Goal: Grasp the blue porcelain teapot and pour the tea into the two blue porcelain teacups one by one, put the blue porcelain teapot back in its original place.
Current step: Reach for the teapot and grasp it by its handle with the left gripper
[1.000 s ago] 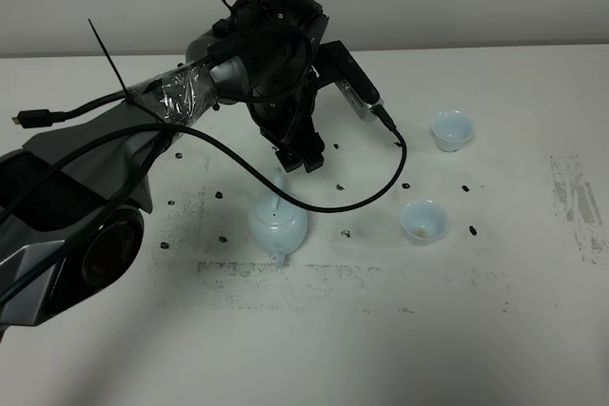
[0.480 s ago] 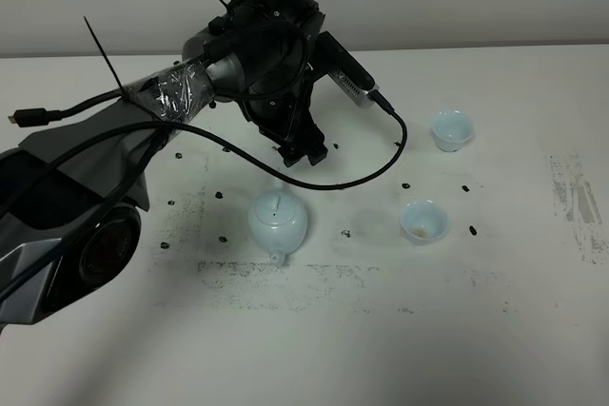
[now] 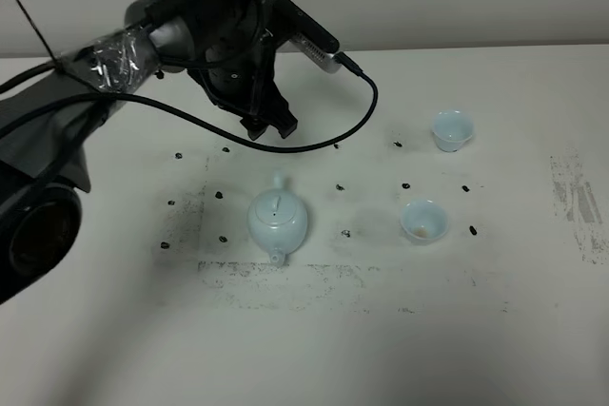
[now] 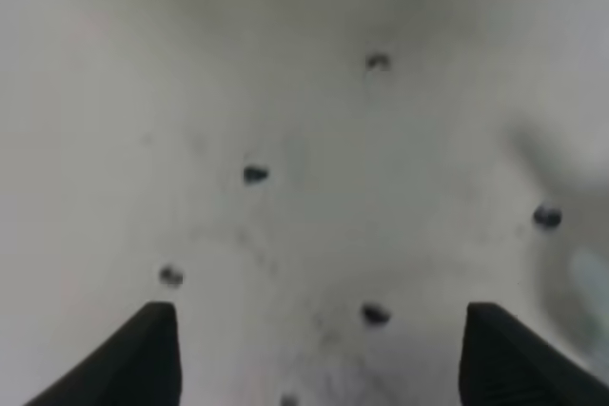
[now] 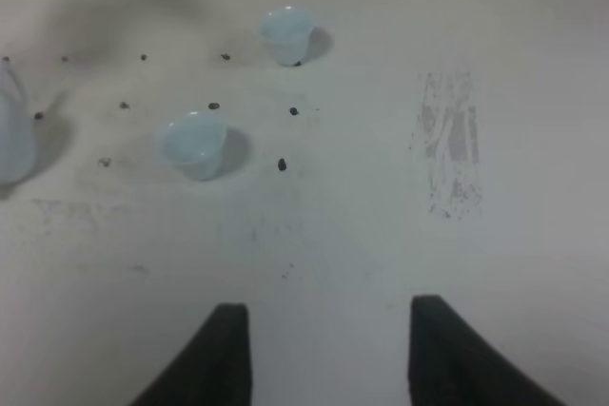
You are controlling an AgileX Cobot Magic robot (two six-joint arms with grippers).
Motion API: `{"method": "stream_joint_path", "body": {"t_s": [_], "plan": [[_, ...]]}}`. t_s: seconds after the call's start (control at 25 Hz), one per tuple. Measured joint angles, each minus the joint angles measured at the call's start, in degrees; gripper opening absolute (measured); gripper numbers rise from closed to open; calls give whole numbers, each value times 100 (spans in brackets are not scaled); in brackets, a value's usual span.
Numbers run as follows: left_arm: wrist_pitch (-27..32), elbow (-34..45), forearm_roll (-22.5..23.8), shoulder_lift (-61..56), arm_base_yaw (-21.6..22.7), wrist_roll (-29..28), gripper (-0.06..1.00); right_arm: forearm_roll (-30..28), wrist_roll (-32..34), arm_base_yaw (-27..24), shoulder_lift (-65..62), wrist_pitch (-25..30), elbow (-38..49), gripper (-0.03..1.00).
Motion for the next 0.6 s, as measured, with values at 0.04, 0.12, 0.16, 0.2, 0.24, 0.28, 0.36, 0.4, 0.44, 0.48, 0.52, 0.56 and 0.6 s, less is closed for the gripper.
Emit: {"method": "stream_joint_path", "body": {"t_s": [0.04, 0.12, 0.16, 0.2, 0.24, 0.28, 0.36, 0.4, 0.44, 0.48, 0.52, 0.56, 0.6], "plan": [[0, 151, 13, -149, 2, -6, 62, 0, 0, 0, 0, 0, 0, 41], [0, 537, -14, -440, 2, -11, 62, 0, 0, 0, 0, 0, 0, 41], [0, 714, -19, -625, 2, -16, 62, 0, 0, 0, 0, 0, 0, 41], [0, 936, -19, -818, -3, -23, 62, 0, 0, 0, 0, 0, 0, 41], [0, 1178, -19, -983, -3, -22, 62, 0, 5, 0, 0, 0, 0, 41], [0, 1437, -19, -1186, 2, -22, 62, 0, 5, 0, 0, 0, 0, 41], [-5, 1961, -19, -1540, 43, -29, 62, 0, 5, 0, 0, 0, 0, 41], [-62, 2247, -25, -1709, 67, -9, 62, 0, 5, 0, 0, 0, 0, 41], [-308, 2494, -11, -1832, 81, 36, 62, 0, 5, 0, 0, 0, 0, 41], [-681, 2651, -6, -1898, 94, 68, 62, 0, 5, 0, 0, 0, 0, 41], [-1188, 2788, -23, -1918, 107, 125, 62, 0, 5, 0, 0, 0, 0, 41], [-1657, 2877, -40, -1918, 107, 173, 62, 0, 5, 0, 0, 0, 0, 41], [-2032, 2923, -96, -1895, 107, 224, 62, 0, 5, 0, 0, 0, 0, 41]]}}
